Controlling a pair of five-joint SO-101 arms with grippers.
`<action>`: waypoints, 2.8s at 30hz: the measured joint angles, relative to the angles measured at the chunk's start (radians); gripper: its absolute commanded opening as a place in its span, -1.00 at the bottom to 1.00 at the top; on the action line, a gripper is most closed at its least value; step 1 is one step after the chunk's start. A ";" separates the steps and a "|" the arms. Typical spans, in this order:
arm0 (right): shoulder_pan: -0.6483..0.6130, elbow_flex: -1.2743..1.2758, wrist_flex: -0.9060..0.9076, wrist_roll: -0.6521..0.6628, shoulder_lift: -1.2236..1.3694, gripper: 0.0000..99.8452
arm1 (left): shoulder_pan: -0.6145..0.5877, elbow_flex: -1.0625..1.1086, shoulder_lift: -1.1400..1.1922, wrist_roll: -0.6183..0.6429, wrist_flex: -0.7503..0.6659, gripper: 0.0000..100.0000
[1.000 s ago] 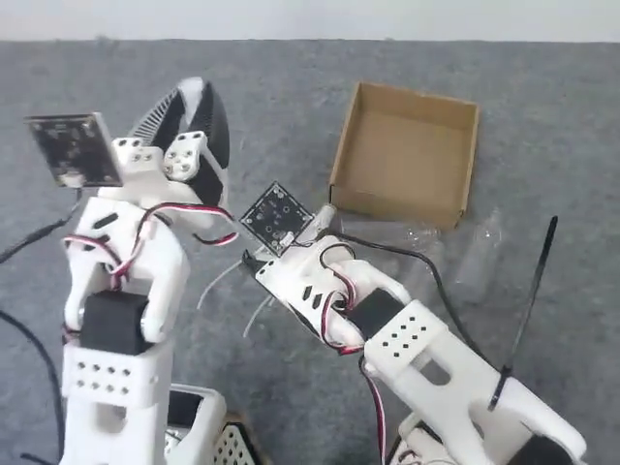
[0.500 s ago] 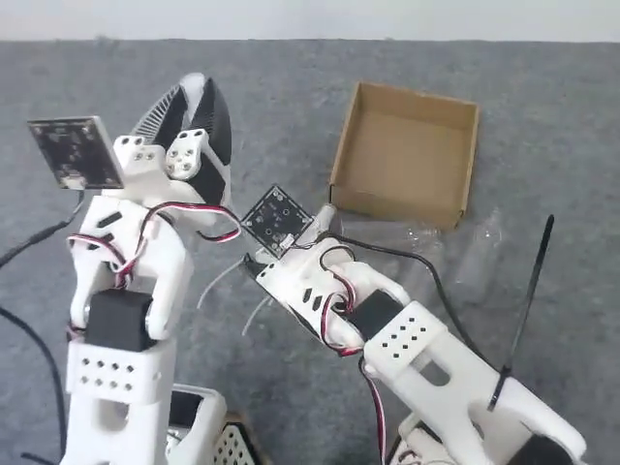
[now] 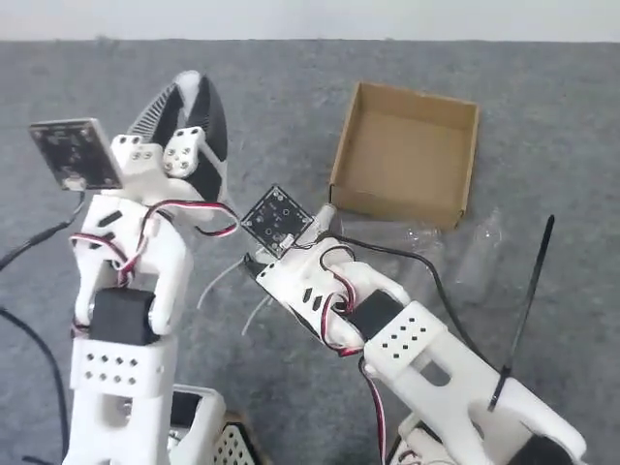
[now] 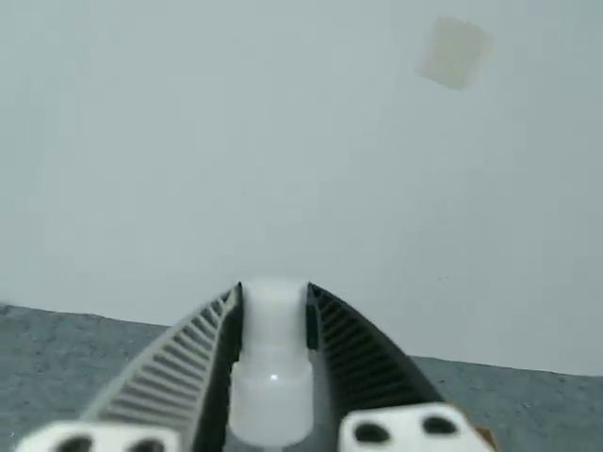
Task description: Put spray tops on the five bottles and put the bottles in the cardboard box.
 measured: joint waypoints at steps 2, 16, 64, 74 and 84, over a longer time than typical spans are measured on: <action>0.000 0.000 0.000 0.000 0.000 -0.99 | -0.008 0.002 0.000 0.002 0.000 -0.98; 0.014 0.041 -0.046 -0.023 -0.035 -0.99 | 0.103 0.095 -0.002 0.011 0.114 -0.98; 0.029 0.203 -0.285 -0.184 -0.150 -0.99 | -0.028 0.031 -0.002 -0.172 0.404 -0.77; 0.029 0.218 -0.284 -0.184 -0.150 -0.99 | 0.066 0.057 -0.011 -0.199 0.419 -0.77; 0.029 0.218 -0.276 -0.184 -0.150 -0.99 | 0.069 0.049 -0.011 -0.199 0.443 -0.77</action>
